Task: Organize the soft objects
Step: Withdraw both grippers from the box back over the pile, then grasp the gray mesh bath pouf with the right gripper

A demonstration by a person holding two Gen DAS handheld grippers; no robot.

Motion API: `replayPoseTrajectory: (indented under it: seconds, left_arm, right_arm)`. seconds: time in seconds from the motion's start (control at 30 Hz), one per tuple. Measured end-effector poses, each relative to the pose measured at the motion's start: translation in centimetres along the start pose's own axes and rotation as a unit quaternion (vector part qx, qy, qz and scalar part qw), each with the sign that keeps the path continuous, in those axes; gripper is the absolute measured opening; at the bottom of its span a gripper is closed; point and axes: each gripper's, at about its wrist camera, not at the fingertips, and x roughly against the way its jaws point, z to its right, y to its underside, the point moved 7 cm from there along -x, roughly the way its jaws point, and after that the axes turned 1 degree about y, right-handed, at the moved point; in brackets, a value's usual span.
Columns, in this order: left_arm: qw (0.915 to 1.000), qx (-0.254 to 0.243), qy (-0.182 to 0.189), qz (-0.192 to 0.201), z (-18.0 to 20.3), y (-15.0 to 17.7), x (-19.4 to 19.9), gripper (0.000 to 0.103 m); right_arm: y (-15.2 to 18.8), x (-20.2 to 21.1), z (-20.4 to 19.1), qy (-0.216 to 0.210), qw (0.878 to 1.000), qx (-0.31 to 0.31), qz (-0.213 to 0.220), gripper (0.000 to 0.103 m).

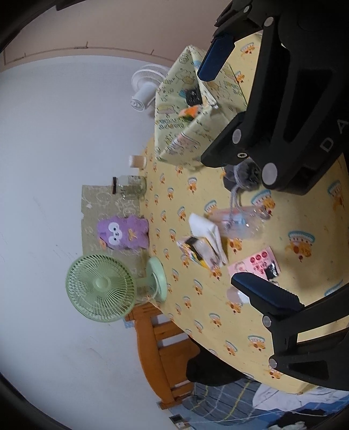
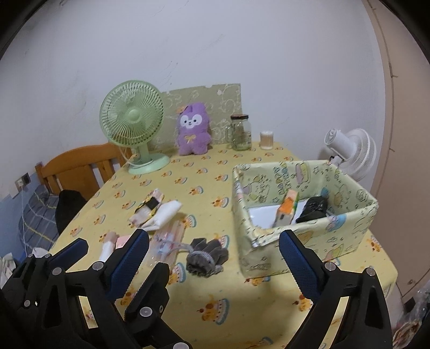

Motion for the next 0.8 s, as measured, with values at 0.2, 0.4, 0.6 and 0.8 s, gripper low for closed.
replayPoseTrajectory:
  seconds: [0.2,0.4,0.6,0.8]
  left_arm:
    - [0.9997,0.01,-0.017,-0.014,-1.7,1.1,-0.7,0.09]
    - [0.9988,0.018,-0.032,-0.031,-3.1,2.1,-1.8,0.086]
    - [0.9976,0.025,-0.039,-0.052,-3.9,3.2,-3.2,0.084]
    - [0.9961,0.03,-0.045,-0.07,-4.5,4.1,-4.7,0.082]
  right_arm:
    - [0.9,-1.4,-1.5,-0.006,1.0,0.012,-0.014,0.095]
    - [2.0,-3.0,-2.7,-0.011,0.999,0.017,-0.034,0.089]
    - [3.1,-4.7,-3.2,-0.012,0.998,0.019,-0.053,0.081]
    - [3.9,-6.4,-3.5,-0.006,0.997,0.027,-0.067,0.074]
